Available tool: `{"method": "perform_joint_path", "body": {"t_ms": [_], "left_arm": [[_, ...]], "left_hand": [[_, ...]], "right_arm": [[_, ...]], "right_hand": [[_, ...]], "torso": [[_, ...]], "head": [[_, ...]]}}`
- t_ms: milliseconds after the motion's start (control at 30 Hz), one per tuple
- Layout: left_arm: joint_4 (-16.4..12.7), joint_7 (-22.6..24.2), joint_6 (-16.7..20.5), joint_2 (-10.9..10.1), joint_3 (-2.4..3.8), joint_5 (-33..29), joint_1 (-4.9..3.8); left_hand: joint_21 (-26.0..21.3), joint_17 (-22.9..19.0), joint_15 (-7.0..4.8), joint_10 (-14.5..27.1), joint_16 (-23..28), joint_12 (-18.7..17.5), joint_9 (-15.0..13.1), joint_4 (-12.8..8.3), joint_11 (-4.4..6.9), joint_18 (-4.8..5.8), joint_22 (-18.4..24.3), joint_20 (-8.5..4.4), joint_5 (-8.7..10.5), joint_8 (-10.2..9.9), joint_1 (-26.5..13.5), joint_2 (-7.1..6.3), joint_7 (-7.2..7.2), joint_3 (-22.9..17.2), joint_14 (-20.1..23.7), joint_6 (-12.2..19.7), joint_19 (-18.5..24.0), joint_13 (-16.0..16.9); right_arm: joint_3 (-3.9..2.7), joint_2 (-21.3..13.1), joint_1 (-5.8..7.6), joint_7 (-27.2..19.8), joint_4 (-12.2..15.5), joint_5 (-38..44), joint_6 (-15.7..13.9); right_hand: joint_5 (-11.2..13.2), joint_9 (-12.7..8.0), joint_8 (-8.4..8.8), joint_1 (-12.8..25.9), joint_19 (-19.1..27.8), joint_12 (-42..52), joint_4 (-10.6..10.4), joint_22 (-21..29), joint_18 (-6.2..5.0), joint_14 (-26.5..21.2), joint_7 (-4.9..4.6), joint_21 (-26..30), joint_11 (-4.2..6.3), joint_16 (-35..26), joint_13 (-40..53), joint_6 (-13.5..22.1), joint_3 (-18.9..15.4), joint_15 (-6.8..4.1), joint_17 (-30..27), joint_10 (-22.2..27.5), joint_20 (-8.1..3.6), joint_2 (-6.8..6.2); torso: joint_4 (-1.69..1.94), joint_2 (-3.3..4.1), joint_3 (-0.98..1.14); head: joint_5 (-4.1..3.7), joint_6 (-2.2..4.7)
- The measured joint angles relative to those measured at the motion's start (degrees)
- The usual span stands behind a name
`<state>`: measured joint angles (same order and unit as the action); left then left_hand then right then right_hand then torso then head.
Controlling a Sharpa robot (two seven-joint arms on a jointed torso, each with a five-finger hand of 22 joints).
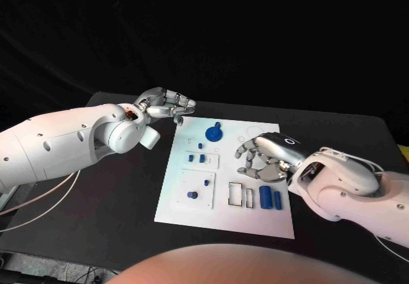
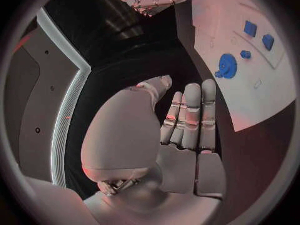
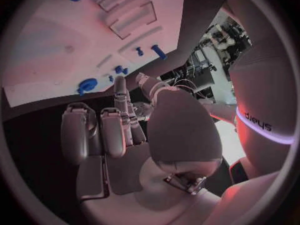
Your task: Assemble the parts on the task board
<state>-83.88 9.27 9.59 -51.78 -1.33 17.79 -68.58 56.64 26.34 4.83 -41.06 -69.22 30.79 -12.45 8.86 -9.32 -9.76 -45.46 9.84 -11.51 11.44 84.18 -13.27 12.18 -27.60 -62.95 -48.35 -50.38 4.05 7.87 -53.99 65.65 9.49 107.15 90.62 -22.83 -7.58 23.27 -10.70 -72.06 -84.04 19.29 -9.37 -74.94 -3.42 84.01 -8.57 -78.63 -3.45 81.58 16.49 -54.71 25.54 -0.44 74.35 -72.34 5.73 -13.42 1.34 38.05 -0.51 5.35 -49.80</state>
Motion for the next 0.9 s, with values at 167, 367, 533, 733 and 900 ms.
{"method": "perform_joint_path", "body": {"t_ms": [167, 367, 533, 733, 900], "left_arm": [[-0.5, 0.3, 0.0, -0.4, 0.0, -0.1, 0.0], [-0.6, 0.7, 0.0, -0.7, -0.01, -0.2, 0.0], [-0.6, 0.8, 0.0, -0.7, -0.01, -0.3, 0.0], [-0.6, 0.8, 0.0, -0.6, -0.01, -0.3, 0.0], [-0.6, 0.8, 0.0, -0.7, -0.01, -0.4, 0.0]], "left_hand": [[0.0, -0.1, 0.0, 0.0, 0.0, 0.2, 0.0, 0.0, 0.0, 0.0, 0.0, 0.16, 0.0, 0.0, 0.0, 0.0, 0.0, 0.0, 0.0, 0.0, 0.2, 0.0], [0.0, -0.1, -0.2, 0.0, 0.0, 0.2, 0.0, 0.0, 0.0, 0.0, 0.0, 0.2, 0.0, 0.0, 0.0, 0.0, 0.0, 0.0, 0.2, 0.0, 0.2, 0.0], [0.0, -0.1, -0.2, 0.0, 0.0, 0.2, 0.0, 0.0, 0.0, 0.0, 0.0, 0.2, 0.0, 0.0, 0.0, 0.0, 0.0, 0.0, 0.2, 0.0, 0.2, 0.0], [0.0, -0.2, -0.2, 0.0, 0.0, 0.2, 0.0, 0.0, 0.0, 0.0, 0.0, 0.2, 0.0, 0.0, 0.0, 0.0, 0.0, 0.0, 0.2, 0.0, 0.2, 0.0], [0.0, -0.2, -0.2, 0.0, 0.0, 0.2, 0.0, 0.0, 0.0, 0.0, 0.0, 0.2, 0.0, 0.0, 0.0, 0.0, 0.0, 0.0, 0.2, 0.0, 0.2, 0.0]], "right_arm": [[0.5, -7.0, 0.48, 1.5, 0.5, -7.3, 1.8], [0.97, -11.5, -0.35, 3.5, 3.1, -10.3, 2.9], [1.33, -13.2, -1.27, 6.0, 4.8, -9.7, 3.3], [1.6, -13.2, -2.56, 9.3, 5.9, -7.9, 3.5], [1.71, -12.5, -3.83, 11.5, 6.1, -6.9, 3.7]], "right_hand": [[-2.3, 2.2, -3.71, 1.9, 0.0, 14.2, -3.8, 0.0, 0.84, 0.0, 1.16, -3.8, 0.88, 2.1, 14.3, 1.1, -5.4, -0.62, 0.6, 3.0, -0.84, 0.54], [-3.0, 4.2, -7.04, 1.5, 0.0, 31.8, -6.8, 0.0, 1.72, 0.0, 1.5, -5.5, 1.2, 2.9, 33.2, 1.6, -9.3, -1.01, 0.6, 1.9, -0.84, 1.06], [-3.0, 4.8, -8.12, 2.0, 0.0, 39.2, -7.3, 0.0, 1.72, -0.2, 1.91, -6.0, 1.51, 3.3, 41.1, 1.2, -11.0, -1.23, 0.6, -0.5, -1.23, 1.92], [-5.3, 5.0, -8.6, 4.3, 0.0, 40.9, -7.3, 0.0, 1.72, 0.0, 1.91, -6.3, 1.51, 3.3, 43.7, 1.2, -13.7, -1.42, 0.6, -0.5, -1.23, 2.72], [-5.6, 5.1, -8.79, 5.6, 0.0, 41.3, -7.4, 0.0, 1.72, 0.0, 1.91, -6.3, 1.57, 3.4, 44.6, 1.2, -15.1, -1.42, 0.6, -0.6, -1.23, 3.18]], "torso": [[-0.1, 0.01, -0.01], [-0.34, 0.02, 0.1], [-0.6, -0.04, 0.12], [-0.65, -0.09, 0.03], [-0.64, -0.05, 0.01]], "head": [[-2.07, 0.38], [-3.07, 0.56], [-3.47, 0.64], [-3.65, 0.38], [-3.81, 0.12]]}}
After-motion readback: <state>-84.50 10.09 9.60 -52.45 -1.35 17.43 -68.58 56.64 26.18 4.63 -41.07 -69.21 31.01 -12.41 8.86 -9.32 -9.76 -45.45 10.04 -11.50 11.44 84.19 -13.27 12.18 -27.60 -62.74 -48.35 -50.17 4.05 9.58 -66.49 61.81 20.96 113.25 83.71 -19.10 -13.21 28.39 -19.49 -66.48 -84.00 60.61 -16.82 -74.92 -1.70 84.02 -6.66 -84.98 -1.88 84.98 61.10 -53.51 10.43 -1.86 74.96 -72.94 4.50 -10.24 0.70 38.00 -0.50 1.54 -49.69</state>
